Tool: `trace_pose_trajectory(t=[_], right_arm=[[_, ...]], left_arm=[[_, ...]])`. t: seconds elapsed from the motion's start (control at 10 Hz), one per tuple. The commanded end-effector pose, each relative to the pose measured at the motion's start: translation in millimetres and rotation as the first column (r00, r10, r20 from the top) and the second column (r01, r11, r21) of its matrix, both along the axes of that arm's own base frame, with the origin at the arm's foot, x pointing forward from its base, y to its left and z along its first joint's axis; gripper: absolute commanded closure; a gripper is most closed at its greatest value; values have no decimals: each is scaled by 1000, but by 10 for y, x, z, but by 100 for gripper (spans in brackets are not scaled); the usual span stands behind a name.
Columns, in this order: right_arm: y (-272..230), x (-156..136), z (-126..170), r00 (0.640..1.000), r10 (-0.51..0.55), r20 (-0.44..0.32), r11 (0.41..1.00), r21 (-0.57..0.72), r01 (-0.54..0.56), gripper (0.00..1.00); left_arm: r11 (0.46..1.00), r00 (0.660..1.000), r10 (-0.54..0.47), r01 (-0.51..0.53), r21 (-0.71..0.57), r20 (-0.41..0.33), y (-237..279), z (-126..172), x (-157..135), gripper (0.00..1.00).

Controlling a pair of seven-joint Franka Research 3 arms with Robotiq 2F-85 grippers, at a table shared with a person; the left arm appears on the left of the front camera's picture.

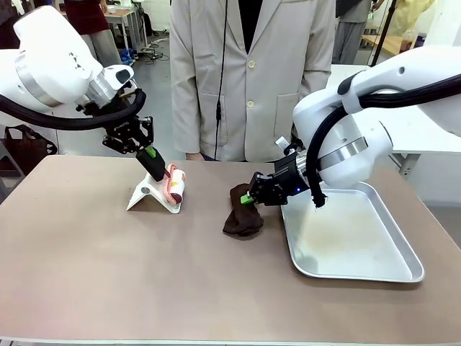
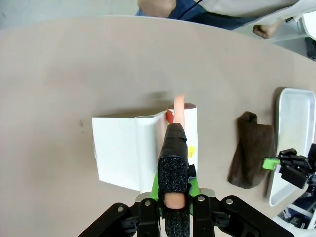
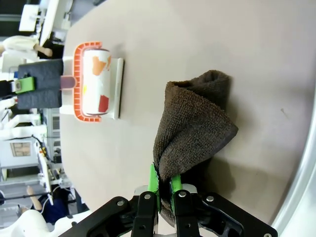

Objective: Clean the surface of the table.
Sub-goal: Return the Lint Roller and towel to their original positions.

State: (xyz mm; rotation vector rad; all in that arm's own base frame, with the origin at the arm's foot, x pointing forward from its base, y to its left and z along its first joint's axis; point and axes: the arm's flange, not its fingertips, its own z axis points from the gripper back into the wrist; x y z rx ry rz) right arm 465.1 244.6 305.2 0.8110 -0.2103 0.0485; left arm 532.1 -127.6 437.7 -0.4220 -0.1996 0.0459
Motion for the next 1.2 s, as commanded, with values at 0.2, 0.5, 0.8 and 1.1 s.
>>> trace_pose_trajectory(t=[0.2,0.5,0.8,1.1], right_arm=[[0,81,26,1000,-5,-29,1000,14,6,89],[-10,78,15,1000,-7,-28,1000,10,8,89],[-10,70,13,999,-19,-35,1000,10,19,0],[-16,77,6,999,-16,-41,1000,12,17,6]], left_arm=[[998,998,31,-28,60,-52,-3,-125,112,77],[998,998,32,-28,61,-54,10,-128,113,77],[997,997,33,-29,68,-63,6,-123,96,0],[997,998,36,-32,70,-55,16,-92,68,0]])
